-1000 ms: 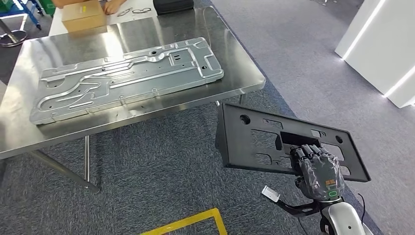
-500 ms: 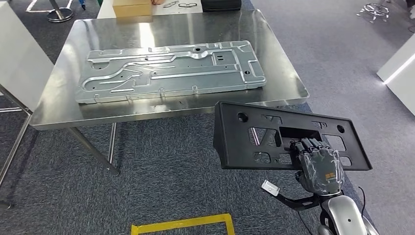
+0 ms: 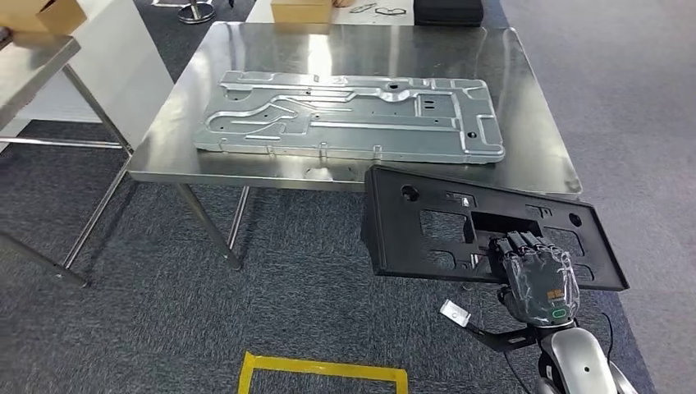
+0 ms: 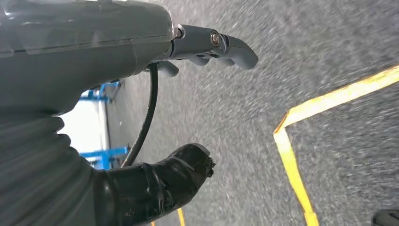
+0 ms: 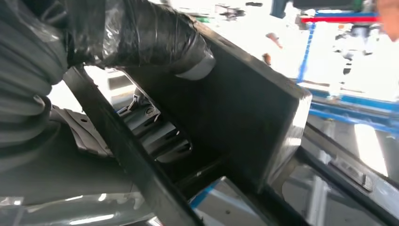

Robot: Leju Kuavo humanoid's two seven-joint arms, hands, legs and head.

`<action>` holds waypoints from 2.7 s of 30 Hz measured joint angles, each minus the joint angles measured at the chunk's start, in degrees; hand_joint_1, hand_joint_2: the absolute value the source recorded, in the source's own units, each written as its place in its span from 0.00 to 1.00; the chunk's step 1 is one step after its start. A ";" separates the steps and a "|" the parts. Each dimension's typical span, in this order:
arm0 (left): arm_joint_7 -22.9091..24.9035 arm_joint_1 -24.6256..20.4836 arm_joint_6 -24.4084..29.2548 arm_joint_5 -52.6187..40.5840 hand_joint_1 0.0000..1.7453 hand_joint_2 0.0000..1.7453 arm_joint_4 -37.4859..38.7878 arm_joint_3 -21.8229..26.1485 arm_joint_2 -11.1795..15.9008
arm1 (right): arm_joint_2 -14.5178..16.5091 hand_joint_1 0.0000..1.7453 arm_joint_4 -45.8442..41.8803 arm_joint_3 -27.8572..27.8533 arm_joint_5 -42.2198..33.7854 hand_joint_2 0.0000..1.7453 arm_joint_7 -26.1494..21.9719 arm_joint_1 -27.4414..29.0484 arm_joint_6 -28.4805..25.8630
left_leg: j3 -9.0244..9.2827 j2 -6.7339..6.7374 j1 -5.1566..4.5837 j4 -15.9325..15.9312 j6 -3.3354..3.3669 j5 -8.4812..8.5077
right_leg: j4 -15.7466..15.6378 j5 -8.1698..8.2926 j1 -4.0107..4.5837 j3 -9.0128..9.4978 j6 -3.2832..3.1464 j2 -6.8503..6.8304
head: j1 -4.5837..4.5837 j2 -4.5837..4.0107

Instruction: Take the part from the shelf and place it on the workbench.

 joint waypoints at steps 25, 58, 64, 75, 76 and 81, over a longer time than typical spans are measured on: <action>0.02 0.42 -0.52 -0.09 0.00 1.00 -0.02 0.94 0.12 | -1.06 1.00 -0.01 0.68 2.36 1.00 1.77 -0.64 0.57 | 7.49 -6.74 -0.53 -14.92 1.37 6.31 | 0.41 0.21 0.09 -0.57 0.59 4.52 | 0.00 0.00; 2.56 0.26 -4.66 -0.43 0.00 1.00 -0.96 6.09 0.04 | -15.48 1.00 -8.10 -27.94 3.81 1.00 1.46 9.24 1.34 | 9.22 0.94 -0.35 -15.47 1.92 5.50 | 0.51 -0.61 -0.18 0.21 3.00 -0.53 | -0.13 0.00; 2.86 0.15 -5.31 -0.48 0.00 1.00 -0.96 6.15 -0.15 | -14.43 1.00 -7.63 -26.71 5.84 1.00 2.01 8.66 0.56 | 9.25 0.92 -0.29 -15.51 1.89 5.55 | 0.69 -0.67 -0.15 0.15 2.99 -0.55 | -0.13 0.00; 2.75 -0.31 -5.65 -0.52 0.00 1.00 -0.96 6.44 -0.58 | -14.26 1.00 -7.13 -23.75 6.48 1.00 2.66 8.70 -0.48 | 11.47 0.12 0.19 -18.71 3.58 6.17 | 14.52 -6.71 -0.98 -7.09 4.45 2.60 | -0.11 0.00; 2.91 -0.32 -5.82 -0.52 0.00 1.00 -0.96 6.54 -0.62 | -14.26 1.00 -7.08 -23.44 6.67 1.00 2.90 8.87 -0.65 | 11.55 -0.10 0.37 -18.40 3.25 5.86 | 13.65 -5.34 -1.25 -6.97 4.72 2.59 | -0.11 0.00; 3.39 -0.01 -6.05 -0.49 0.00 1.00 -0.96 7.19 -0.49 | -14.40 1.00 -7.69 -23.83 7.37 1.00 4.95 12.05 -4.29 | 11.21 -1.20 0.57 -15.49 0.71 3.40 | 3.01 -0.84 -1.90 -2.30 4.80 3.24 | -0.04 0.00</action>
